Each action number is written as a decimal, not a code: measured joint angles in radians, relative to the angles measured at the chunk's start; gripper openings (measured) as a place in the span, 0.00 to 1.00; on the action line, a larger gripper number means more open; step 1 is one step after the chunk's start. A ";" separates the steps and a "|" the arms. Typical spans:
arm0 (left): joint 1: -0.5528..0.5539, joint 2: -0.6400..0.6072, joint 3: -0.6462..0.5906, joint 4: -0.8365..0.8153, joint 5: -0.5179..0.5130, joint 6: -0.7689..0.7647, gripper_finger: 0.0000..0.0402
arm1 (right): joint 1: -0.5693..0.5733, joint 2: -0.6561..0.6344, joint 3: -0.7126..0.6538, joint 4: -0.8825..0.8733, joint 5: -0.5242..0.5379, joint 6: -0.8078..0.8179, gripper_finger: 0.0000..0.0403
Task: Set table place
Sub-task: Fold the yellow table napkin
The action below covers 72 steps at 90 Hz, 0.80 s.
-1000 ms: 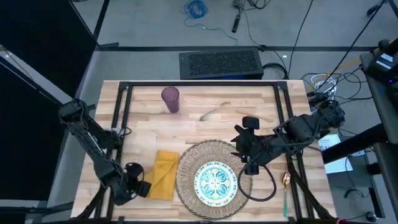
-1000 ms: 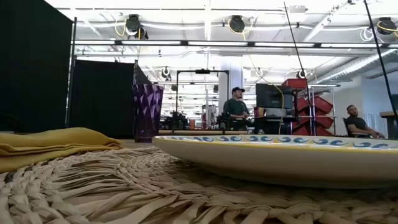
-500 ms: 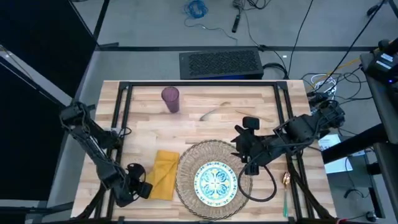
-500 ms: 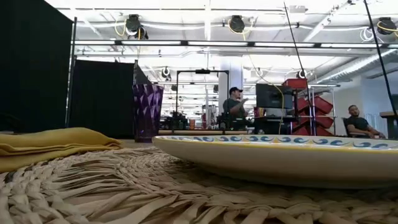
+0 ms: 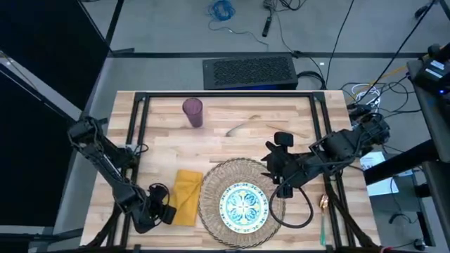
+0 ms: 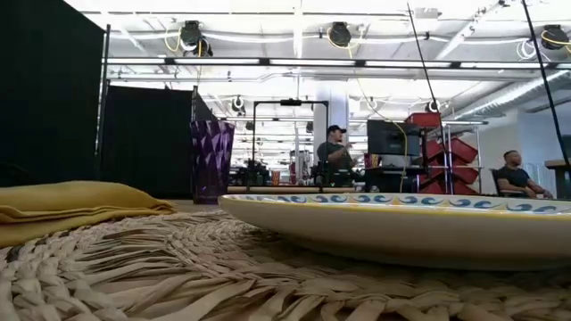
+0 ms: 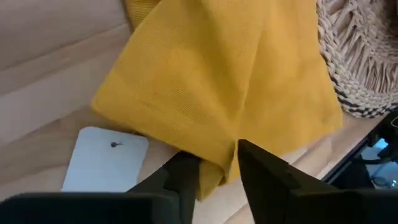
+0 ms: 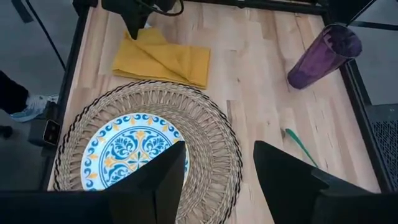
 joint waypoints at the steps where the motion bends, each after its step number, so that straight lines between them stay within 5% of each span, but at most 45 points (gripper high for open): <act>1: 0.000 0.000 0.000 0.003 -0.002 0.006 0.19 | 0.000 0.000 0.000 0.000 0.000 0.000 0.44; 36: 0.031 0.000 0.000 0.159 -0.031 0.183 0.12 | -0.003 0.000 0.000 0.013 0.000 0.000 0.44; 72: 0.037 0.000 0.000 0.221 0.096 0.257 0.16 | -0.003 0.000 0.000 0.032 -0.001 0.000 0.44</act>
